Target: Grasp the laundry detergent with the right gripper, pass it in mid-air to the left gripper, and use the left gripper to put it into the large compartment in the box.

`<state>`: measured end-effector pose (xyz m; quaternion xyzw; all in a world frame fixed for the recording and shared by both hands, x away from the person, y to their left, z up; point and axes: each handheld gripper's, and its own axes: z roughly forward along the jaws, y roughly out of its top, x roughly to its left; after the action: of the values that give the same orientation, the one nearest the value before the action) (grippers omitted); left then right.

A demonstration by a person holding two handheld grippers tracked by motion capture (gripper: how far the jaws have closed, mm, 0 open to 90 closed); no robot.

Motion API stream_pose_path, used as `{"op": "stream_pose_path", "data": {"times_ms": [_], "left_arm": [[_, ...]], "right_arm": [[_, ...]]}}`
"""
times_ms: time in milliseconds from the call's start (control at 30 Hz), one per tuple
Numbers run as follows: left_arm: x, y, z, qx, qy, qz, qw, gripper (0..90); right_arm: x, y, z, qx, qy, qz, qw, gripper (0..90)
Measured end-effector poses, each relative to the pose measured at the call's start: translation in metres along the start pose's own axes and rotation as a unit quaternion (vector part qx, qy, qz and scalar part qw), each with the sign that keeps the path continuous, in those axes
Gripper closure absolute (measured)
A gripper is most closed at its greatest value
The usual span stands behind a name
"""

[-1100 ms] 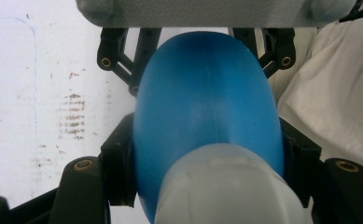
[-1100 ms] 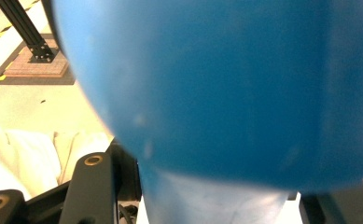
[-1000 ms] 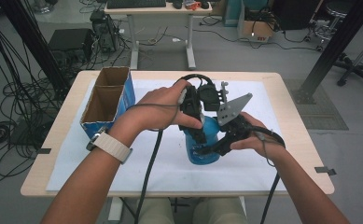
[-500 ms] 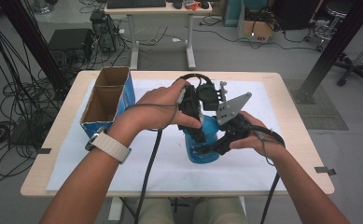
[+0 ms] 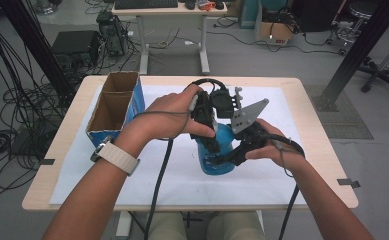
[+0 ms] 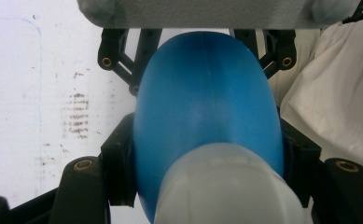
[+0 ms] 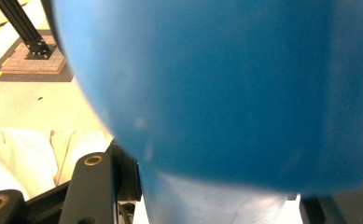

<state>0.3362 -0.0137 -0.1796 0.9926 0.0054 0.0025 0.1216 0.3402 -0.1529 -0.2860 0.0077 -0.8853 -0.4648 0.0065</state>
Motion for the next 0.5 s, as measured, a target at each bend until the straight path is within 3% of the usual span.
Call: {"op": "stream_pose_path", "data": {"times_ms": [500], "left_arm": [[0.0021, -0.0004, 0.0008, 0.005, 0.0, 0.002, 1.0, 37.3]], "right_arm": [[-0.0017, -0.0011, 0.0013, -0.001, 0.003, 0.0, 1.0, 42.8]]}}
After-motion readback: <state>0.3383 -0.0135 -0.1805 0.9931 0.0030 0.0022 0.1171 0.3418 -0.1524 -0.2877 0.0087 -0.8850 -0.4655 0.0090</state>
